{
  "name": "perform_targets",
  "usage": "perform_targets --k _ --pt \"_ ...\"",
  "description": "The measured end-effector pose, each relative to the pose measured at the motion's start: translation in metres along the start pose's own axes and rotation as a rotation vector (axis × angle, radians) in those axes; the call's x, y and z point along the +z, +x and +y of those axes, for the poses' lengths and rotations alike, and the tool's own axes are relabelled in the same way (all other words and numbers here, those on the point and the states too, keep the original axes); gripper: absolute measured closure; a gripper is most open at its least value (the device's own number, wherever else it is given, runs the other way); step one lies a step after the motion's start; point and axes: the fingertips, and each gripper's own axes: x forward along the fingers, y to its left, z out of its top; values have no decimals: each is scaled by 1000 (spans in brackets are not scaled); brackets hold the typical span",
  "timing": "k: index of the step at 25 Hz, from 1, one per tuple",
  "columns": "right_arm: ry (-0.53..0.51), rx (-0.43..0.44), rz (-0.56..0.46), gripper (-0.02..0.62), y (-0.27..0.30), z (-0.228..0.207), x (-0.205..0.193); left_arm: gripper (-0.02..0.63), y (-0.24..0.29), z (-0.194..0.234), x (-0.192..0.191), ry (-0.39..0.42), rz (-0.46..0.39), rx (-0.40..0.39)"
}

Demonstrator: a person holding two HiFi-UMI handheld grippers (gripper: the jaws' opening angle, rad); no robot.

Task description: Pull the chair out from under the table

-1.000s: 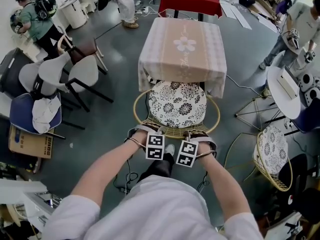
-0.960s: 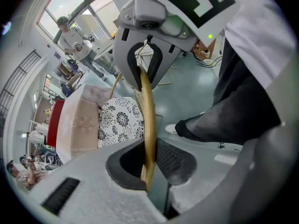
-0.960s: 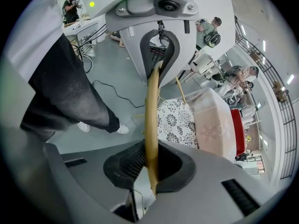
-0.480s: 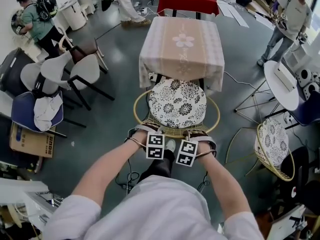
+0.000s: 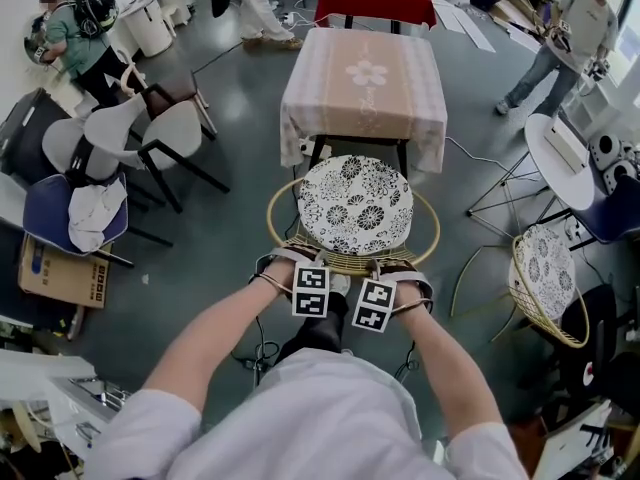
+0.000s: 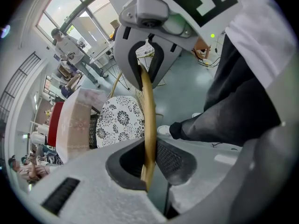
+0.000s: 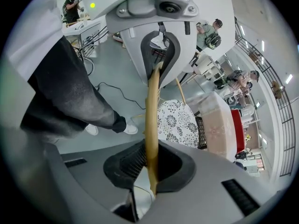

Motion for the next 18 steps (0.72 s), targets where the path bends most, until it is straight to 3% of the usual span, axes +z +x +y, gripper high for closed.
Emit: perform_targets --k 18 --pt "7 0 8 555 -27 60 13 558 -22 -64 7 16 11 -12"
